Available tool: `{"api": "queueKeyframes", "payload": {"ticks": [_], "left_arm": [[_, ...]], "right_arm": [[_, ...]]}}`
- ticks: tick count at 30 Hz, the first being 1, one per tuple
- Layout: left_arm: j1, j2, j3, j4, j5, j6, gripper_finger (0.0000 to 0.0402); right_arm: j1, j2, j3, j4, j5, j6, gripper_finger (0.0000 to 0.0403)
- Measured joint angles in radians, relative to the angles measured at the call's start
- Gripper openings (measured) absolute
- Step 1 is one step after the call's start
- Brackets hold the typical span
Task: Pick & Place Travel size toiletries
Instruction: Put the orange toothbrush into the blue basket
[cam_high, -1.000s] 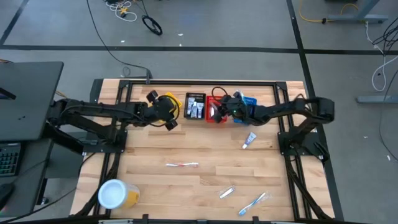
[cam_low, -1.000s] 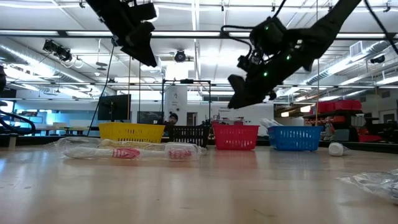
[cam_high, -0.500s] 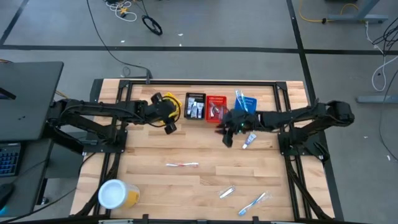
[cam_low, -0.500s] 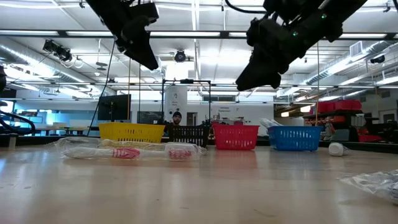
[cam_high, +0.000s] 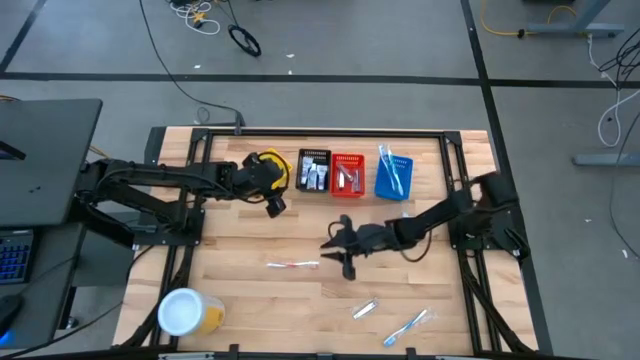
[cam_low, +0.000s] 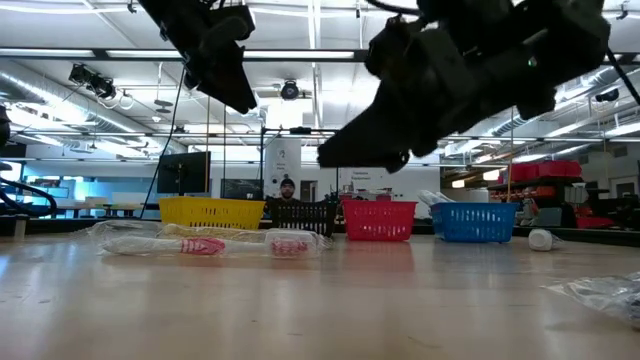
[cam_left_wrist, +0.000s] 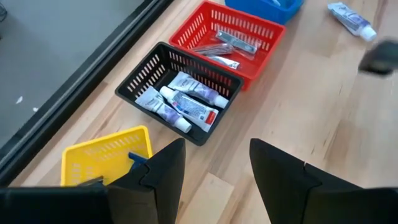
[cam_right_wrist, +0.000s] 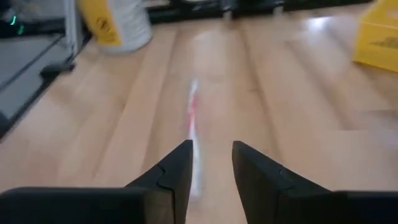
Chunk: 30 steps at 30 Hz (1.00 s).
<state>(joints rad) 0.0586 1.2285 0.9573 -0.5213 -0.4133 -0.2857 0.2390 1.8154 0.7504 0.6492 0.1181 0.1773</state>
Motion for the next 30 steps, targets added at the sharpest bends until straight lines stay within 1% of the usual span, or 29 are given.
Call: {"api": "queueKeyframes", "payload": {"ticks": [2, 4, 6, 10, 16, 18, 21, 25, 30], "left_arm": [[0.0, 0.0, 0.0, 0.0, 0.0, -0.018, 0.019], [0.0, 0.0, 0.0, -0.002, -0.001, -0.031, 0.019], [-0.002, 0.0, 0.0, -0.003, 0.0, -0.037, 0.019], [-0.007, 0.0, 0.0, -0.002, 0.003, -0.045, 0.019], [-0.025, 0.0, 0.0, -0.005, 0.004, -0.053, 0.019], [-0.033, 0.0, 0.0, -0.004, 0.003, -0.053, 0.019], [-0.045, 0.0, 0.0, -0.005, 0.003, -0.051, 0.019], [-0.061, 0.0, 0.0, -0.005, 0.003, -0.049, 0.019], [-0.071, 0.0, 0.0, -0.004, 0.003, -0.047, 0.019]], "right_arm": [[-0.002, 0.042, 0.031, -0.003, -0.027, -0.009, 0.0122], [-0.009, 0.066, 0.074, -0.054, -0.051, 0.006, 0.0125], [-0.011, 0.089, 0.127, -0.137, -0.072, 0.014, 0.013], [-0.008, 0.136, 0.221, -0.297, -0.071, 0.016, 0.0146], [0.0, 0.2, 0.273, -0.294, -0.123, 0.018, 0.0173], [0.01, 0.209, 0.274, -0.292, -0.11, 0.017, 0.0179], [0.02, 0.225, 0.274, -0.322, -0.041, 0.001, 0.0183], [0.025, 0.235, 0.275, -0.347, -0.039, -0.005, 0.0183], [0.026, 0.236, 0.277, -0.368, -0.001, -0.013, 0.0182]]}}
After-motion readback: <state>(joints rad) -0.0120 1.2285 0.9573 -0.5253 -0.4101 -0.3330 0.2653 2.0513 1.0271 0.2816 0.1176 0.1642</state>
